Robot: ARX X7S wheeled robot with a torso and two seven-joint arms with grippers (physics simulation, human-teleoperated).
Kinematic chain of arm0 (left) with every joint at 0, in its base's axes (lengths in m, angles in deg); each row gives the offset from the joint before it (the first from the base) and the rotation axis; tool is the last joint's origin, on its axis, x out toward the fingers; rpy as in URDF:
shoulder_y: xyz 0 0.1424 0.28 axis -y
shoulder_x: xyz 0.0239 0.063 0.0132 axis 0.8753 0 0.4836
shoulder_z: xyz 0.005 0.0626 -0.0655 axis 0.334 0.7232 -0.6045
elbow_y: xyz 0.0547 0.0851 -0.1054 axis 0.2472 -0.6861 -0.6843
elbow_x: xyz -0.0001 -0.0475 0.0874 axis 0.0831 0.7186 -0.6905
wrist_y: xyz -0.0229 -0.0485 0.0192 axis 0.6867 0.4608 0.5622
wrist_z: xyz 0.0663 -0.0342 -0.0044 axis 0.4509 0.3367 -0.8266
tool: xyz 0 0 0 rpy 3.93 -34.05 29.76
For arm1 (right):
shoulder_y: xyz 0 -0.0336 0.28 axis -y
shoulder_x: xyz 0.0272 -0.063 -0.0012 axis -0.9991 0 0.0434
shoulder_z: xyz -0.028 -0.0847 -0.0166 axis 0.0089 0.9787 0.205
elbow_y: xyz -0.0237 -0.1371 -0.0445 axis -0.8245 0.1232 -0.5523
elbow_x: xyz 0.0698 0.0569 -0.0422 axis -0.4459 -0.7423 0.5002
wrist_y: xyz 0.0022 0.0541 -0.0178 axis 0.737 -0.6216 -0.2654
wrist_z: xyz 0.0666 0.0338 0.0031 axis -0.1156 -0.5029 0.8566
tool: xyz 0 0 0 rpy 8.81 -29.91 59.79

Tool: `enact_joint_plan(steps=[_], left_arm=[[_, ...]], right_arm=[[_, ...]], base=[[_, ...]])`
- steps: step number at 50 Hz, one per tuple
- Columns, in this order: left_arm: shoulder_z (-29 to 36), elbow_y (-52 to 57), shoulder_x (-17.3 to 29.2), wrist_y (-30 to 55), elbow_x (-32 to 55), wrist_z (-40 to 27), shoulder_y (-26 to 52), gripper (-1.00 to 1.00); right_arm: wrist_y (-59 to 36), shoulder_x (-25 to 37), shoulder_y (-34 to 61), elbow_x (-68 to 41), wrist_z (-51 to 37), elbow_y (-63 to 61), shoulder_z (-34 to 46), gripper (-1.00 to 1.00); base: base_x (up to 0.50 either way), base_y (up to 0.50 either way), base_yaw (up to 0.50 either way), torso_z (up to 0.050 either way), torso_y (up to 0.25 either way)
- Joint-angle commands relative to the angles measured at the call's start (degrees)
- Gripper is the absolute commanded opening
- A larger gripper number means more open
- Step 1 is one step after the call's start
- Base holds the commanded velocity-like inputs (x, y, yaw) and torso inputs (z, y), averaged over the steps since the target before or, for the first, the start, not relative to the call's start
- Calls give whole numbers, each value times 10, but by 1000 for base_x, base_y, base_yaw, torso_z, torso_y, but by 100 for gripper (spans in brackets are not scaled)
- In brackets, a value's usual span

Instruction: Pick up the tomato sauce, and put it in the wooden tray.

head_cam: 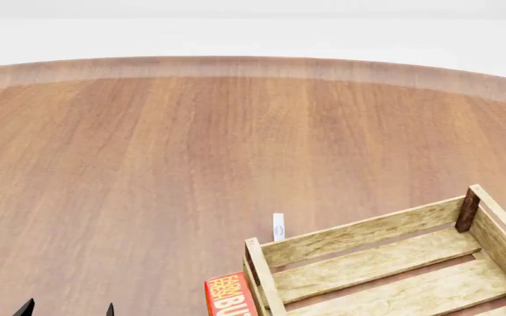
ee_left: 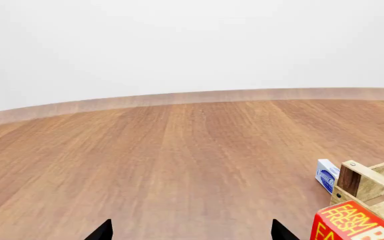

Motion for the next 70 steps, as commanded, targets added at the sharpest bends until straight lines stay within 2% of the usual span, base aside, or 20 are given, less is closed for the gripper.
enact_joint_plan(steps=[1,17,33,70], left_arm=[[-12,-1,-9,-4,1,11,0,100],[-9,-1,-7,-4,3,8,1,100],[-7,-1,-5,-5,5,6,1,100],[-1,-2,-1,-7,9,1,3,100]], right_arm=[[13,-8,0,15,9,6,-8,-100],[17,-3,-3,24,3,-1,0,-100],[6,34,-68,103,-44,-165,22,-100],[-22,71,-102,160,-74,-323,34,-100]], base=[[0,0,0,0,0],[0,0,0,0,0],[0,0,0,0,0],[0,0,0,0,0]])
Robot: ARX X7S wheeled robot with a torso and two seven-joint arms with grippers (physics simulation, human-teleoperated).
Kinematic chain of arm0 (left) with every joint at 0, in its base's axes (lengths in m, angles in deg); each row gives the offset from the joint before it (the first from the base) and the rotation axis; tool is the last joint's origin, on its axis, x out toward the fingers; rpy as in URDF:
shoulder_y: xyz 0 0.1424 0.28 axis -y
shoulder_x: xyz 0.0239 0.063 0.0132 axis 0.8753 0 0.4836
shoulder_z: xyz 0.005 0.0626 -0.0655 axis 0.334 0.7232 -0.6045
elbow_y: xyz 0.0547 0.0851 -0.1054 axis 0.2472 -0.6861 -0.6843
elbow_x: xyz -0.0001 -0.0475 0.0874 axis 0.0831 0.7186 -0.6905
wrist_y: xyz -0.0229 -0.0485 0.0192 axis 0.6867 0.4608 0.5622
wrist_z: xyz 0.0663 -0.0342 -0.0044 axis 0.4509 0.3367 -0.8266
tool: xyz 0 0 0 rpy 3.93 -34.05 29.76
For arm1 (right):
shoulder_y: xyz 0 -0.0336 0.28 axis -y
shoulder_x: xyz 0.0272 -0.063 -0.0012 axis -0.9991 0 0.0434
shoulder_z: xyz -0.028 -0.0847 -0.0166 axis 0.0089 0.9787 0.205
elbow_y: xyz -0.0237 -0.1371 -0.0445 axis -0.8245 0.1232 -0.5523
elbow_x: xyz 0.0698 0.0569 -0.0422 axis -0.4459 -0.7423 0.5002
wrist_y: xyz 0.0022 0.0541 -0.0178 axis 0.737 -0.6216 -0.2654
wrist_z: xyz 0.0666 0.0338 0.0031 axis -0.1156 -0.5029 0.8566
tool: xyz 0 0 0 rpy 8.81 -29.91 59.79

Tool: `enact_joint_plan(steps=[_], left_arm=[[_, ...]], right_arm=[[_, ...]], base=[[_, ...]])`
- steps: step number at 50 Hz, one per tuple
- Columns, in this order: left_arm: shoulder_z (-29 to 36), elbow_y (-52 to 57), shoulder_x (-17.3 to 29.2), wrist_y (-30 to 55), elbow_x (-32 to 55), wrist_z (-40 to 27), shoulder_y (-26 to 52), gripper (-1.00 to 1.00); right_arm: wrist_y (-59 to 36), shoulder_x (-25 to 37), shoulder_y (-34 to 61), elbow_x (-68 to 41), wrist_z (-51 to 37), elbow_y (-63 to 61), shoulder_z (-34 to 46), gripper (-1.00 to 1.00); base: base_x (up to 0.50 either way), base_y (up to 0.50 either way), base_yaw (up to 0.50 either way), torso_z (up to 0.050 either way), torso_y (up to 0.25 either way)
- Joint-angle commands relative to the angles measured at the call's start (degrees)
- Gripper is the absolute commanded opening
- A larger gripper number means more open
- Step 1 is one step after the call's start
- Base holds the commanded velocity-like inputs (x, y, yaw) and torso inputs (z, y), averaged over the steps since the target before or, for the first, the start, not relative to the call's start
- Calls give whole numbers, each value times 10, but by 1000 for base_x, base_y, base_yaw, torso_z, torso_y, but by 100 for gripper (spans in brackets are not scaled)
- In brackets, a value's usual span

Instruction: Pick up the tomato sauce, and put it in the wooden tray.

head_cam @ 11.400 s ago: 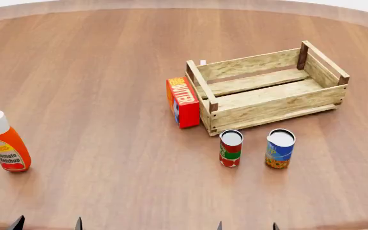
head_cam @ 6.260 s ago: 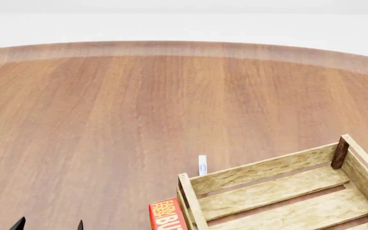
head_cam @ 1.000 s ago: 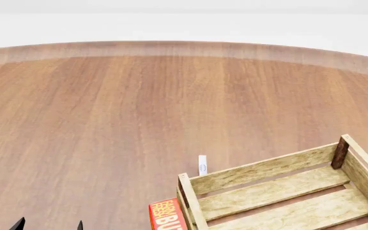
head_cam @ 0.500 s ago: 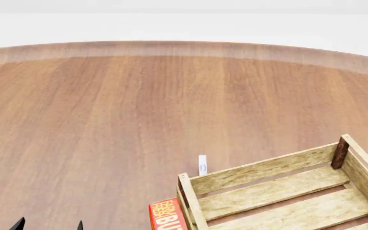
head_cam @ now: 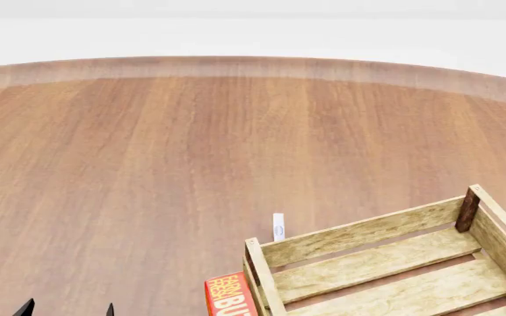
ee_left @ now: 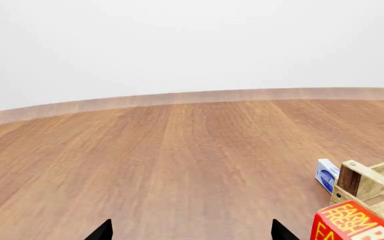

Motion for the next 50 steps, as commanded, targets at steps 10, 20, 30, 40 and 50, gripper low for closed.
enact_joint_plan(steps=[10,20,30,40,50], left_arm=[[-11,-1,-8,-4,2,10,0,100],[-9,-1,-7,-4,3,9,1,100],[-8,-1,-6,-5,4,7,1,100],[-7,-1,-5,-5,5,6,1,100],[-5,-1,-4,-6,6,5,2,100]], right_arm=[[-45,-1,20,31,7,-61,-16,-100],[-94,-4,60,3,11,-80,-40,-100],[-132,-10,95,-11,14,-81,-50,-100],[-173,-14,132,-32,21,-84,-62,-100],[-214,-24,197,-92,42,-43,-93,-100]], base=[[0,0,0,0,0],[0,0,0,0,0],[0,0,0,0,0],[0,0,0,0,1],[0,0,0,0,0]])
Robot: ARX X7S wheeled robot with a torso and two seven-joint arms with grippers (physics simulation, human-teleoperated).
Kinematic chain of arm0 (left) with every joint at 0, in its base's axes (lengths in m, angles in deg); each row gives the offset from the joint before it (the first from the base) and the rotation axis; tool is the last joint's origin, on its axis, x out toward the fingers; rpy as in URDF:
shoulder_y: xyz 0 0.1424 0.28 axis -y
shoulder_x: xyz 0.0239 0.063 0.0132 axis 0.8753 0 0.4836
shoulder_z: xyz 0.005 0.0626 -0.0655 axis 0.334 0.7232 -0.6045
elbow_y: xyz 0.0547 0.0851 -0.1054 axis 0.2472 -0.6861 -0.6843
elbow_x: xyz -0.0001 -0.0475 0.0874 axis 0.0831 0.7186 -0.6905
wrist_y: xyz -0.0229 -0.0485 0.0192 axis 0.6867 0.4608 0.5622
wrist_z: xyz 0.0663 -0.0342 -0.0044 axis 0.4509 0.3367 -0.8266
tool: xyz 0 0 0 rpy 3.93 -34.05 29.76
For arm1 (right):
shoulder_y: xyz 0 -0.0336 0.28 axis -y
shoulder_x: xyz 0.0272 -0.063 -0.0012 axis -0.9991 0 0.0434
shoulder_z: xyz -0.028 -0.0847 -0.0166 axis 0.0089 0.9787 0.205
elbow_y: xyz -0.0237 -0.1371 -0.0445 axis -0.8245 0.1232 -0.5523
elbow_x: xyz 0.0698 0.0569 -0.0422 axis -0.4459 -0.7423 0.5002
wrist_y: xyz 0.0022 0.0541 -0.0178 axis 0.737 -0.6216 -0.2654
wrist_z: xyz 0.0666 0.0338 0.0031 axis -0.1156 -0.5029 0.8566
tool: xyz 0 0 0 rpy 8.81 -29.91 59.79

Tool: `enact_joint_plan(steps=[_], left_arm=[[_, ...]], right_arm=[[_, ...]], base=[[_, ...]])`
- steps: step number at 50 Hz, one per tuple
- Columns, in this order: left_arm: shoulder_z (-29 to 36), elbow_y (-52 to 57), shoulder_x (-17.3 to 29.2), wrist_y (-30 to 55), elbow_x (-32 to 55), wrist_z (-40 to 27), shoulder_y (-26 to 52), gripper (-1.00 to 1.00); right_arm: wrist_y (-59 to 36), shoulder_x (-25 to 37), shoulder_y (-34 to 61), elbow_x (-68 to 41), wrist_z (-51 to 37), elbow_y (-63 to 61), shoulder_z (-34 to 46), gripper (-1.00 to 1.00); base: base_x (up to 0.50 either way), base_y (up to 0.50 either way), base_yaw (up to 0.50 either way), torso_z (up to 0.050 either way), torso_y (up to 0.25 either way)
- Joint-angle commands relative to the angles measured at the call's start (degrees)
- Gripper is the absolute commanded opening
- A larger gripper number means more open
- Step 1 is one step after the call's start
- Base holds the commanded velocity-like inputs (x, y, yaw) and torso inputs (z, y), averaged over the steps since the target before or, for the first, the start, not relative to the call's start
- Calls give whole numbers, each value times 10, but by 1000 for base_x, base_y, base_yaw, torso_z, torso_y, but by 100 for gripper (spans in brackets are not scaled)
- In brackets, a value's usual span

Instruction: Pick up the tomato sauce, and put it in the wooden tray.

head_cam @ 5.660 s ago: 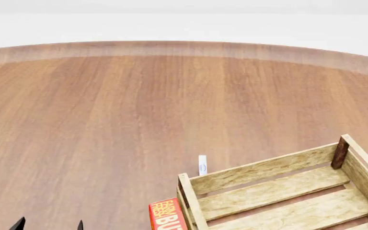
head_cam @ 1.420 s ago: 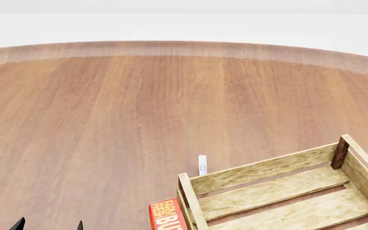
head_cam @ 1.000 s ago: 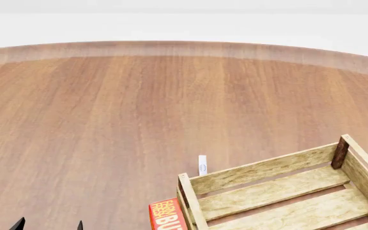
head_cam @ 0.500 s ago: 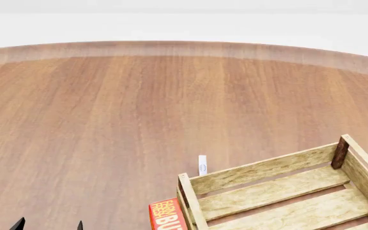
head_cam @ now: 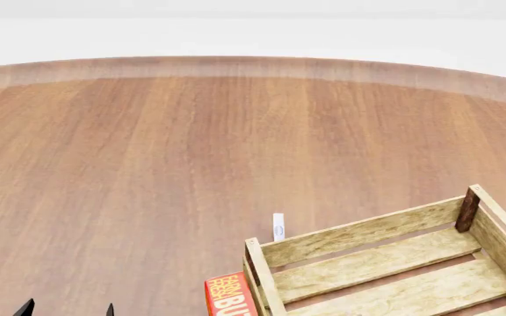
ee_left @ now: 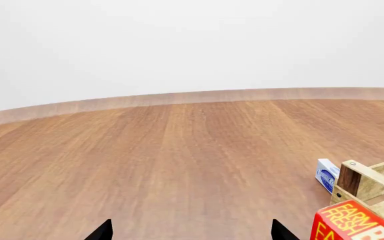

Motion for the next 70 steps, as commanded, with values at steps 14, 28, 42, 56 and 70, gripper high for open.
enact_joint_plan(steps=[14,28,42,56,70], left_arm=[[-11,-1,-8,-4,2,10,0,100],[-9,-1,-7,-5,3,8,1,100],[-7,-1,-5,-6,5,6,1,100],[-5,-2,-4,-7,6,5,2,100],[-3,-2,-3,-7,7,3,3,100]], right_arm=[[-81,-27,119,-47,36,72,-52,-100],[-105,-30,161,-67,37,102,-70,-100],[-112,-42,218,-86,47,186,-88,-100],[-125,-47,257,-94,49,230,-94,-100],[-155,-54,317,-135,79,301,-111,-100]], base=[[0,0,0,0,0],[0,0,0,0,0],[0,0,0,0,1],[0,0,0,0,0],[0,0,0,0,0]])
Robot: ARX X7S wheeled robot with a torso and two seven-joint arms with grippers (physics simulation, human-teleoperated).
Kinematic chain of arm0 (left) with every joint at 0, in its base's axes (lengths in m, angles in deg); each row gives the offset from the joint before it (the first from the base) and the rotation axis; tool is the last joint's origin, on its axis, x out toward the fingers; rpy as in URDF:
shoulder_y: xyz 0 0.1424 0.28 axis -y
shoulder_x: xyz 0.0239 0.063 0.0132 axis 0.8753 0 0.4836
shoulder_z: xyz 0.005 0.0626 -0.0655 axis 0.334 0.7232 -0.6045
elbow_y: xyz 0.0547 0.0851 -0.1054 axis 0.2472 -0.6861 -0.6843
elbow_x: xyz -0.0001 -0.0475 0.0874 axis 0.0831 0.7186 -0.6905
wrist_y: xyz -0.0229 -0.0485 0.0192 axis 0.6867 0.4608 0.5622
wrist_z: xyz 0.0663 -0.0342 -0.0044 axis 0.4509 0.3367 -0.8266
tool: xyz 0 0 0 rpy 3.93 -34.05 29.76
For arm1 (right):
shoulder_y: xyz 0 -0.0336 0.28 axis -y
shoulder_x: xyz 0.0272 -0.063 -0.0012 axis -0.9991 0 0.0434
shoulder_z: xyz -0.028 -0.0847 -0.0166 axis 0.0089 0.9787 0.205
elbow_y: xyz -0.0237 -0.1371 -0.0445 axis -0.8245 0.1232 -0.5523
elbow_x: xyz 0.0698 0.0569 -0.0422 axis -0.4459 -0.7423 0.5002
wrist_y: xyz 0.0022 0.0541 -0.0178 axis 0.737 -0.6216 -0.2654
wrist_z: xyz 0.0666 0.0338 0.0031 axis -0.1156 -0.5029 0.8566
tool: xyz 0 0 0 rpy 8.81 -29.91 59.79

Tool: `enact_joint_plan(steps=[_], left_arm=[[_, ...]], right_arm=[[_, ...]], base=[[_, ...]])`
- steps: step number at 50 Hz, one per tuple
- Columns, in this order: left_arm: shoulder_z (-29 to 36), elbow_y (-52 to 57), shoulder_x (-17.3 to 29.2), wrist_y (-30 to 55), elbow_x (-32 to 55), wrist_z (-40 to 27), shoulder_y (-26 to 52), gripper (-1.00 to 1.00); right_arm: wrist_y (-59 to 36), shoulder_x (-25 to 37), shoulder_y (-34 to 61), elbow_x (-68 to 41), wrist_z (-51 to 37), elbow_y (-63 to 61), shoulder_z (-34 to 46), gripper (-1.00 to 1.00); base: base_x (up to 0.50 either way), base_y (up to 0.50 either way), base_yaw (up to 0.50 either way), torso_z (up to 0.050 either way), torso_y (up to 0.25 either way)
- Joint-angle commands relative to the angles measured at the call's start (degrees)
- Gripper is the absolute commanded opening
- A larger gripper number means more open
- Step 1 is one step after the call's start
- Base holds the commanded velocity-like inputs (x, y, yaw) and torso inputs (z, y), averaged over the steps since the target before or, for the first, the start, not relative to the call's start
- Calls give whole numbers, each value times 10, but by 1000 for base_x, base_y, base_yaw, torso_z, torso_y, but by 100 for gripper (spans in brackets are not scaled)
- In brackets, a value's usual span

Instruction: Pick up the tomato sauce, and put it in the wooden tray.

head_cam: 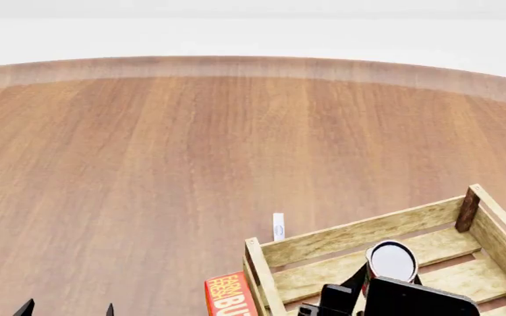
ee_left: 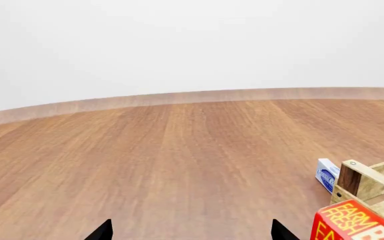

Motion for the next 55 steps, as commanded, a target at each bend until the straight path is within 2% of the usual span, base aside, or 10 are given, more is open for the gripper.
enact_joint_plan(steps=[1,14,31,39,55], left_arm=[[-13,-1,-10,-4,0,11,0,100],[-11,-1,-8,-4,1,10,0,100],[-9,-1,-7,-4,3,8,1,100],[-9,2,-5,0,6,7,1,100],[-7,3,-3,-1,7,4,1,100]], right_arm=[[-17,-17,50,3,37,64,-25,-100],[34,-39,122,12,73,247,-28,-100],[71,-52,168,17,91,353,-28,-100],[127,-68,204,24,117,470,-28,-100],[157,-70,206,25,140,497,-20,-100]], base=[[0,0,0,0,0],[0,0,0,0,1],[0,0,0,0,0],[0,0,0,0,0],[0,0,0,0,1]])
